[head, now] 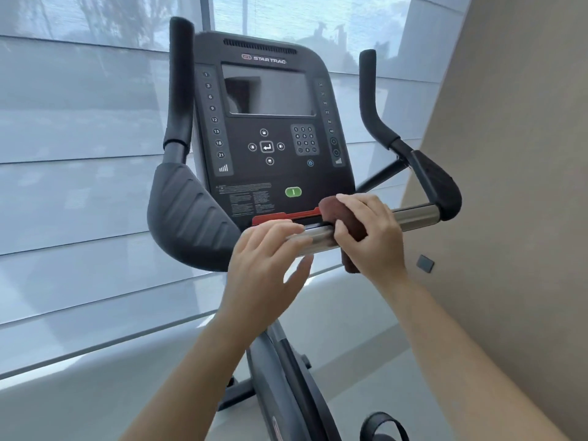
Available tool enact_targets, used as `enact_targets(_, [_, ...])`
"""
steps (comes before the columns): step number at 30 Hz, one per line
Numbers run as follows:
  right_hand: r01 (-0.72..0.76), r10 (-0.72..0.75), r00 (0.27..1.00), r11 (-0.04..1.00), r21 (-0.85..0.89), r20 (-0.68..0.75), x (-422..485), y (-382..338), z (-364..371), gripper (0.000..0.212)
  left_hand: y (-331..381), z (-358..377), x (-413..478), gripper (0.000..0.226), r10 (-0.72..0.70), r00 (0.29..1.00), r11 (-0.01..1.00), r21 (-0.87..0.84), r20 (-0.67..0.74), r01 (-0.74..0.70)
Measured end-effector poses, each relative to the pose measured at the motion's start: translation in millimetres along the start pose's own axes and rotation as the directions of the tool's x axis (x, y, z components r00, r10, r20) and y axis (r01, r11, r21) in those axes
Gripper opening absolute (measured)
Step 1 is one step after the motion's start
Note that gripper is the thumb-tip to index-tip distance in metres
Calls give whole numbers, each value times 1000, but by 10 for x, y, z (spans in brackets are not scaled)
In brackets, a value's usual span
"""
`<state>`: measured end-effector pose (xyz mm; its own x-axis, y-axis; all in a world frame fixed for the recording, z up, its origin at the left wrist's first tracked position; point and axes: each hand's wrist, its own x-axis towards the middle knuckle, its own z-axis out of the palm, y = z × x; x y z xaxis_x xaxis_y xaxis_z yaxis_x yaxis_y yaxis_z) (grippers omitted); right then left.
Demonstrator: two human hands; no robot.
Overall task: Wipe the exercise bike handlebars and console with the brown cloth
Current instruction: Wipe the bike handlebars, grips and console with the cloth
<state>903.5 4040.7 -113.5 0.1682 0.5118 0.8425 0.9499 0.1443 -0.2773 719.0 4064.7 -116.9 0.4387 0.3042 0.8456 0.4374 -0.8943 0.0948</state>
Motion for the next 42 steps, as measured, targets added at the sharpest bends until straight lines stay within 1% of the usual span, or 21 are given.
enact_targets(2, [21,-18,992,999,-27,121,117,126,-167,38,56,73,79,19,-58,998,998,25,23,57])
enact_targets(4, [6,13,985,994,-109,174,233,322,-330,35,109,145,132,15,-115,993,991,65,30,113])
enact_targets(7, [-34,59,985,988,-152,165,300,427,-412,35,212,264,209,15,-165,986,981,104,25,162])
enact_targets(10, [6,2,990,998,-58,142,217,200,-260,36,287,344,289,12,-189,982,974,128,-1,188])
enact_targets(13, [48,-51,998,997,64,43,180,64,-220,38,322,352,372,9,-165,986,979,119,-18,166])
enact_targets(15, [90,-89,995,996,22,-40,195,217,-290,36,354,345,402,12,-144,990,982,126,-3,144])
enact_targets(17, [127,-139,978,988,-87,-155,180,428,-331,34,372,324,426,15,-144,990,982,125,-1,143])
enact_targets(19, [135,-174,937,980,-146,-303,143,568,-251,32,362,294,464,15,-134,991,982,131,-18,135])
enact_targets(20, [117,-162,907,983,-138,-388,124,578,-169,30,342,277,488,15,-120,993,983,136,-23,122])
enact_targets(23, [38,-30,797,999,1,-604,81,426,133,30,287,241,549,14,-81,997,986,148,-11,82])
enact_targets(25, [43,34,751,994,101,-659,12,290,282,30,300,268,552,14,-82,997,986,147,-2,81])
enact_targets(27, [85,27,744,987,135,-668,-46,283,345,29,327,337,532,13,-93,996,987,134,-6,93])
enact_targets(30, [204,-162,750,979,-9,-641,-103,544,346,26,336,429,463,14,-122,992,981,153,-15,123])
enact_targets(32, [222,-233,737,970,-98,-634,-119,806,324,25,324,467,406,15,-134,991,975,178,-16,135])
enact_targets(33, [188,-214,737,976,-109,-641,-130,921,310,25,320,483,375,15,-139,990,972,191,-12,138])
enact_targets(34, [136,-159,738,987,-87,-656,-144,999,301,26,315,496,350,15,-143,990,969,203,-5,141])
enact_targets(36, [42,-30,734,999,0,-678,-167,1022,324,29,299,521,331,15,-148,989,965,221,7,143])
enact_targets(37, [29,-3,740,999,28,-673,-179,973,356,30,294,537,338,15,-153,988,964,223,16,145])
enact_targets(38, [51,-15,759,998,37,-651,-190,902,394,30,289,543,349,15,-161,987,963,221,25,152])
enact_targets(41, [213,-163,849,976,42,-502,-202,759,424,31,271,522,381,15,-203,978,962,199,59,187])
enact_targets(42, [243,-202,868,969,35,-454,-190,789,389,32,272,498,381,16,-225,971,961,184,75,208])
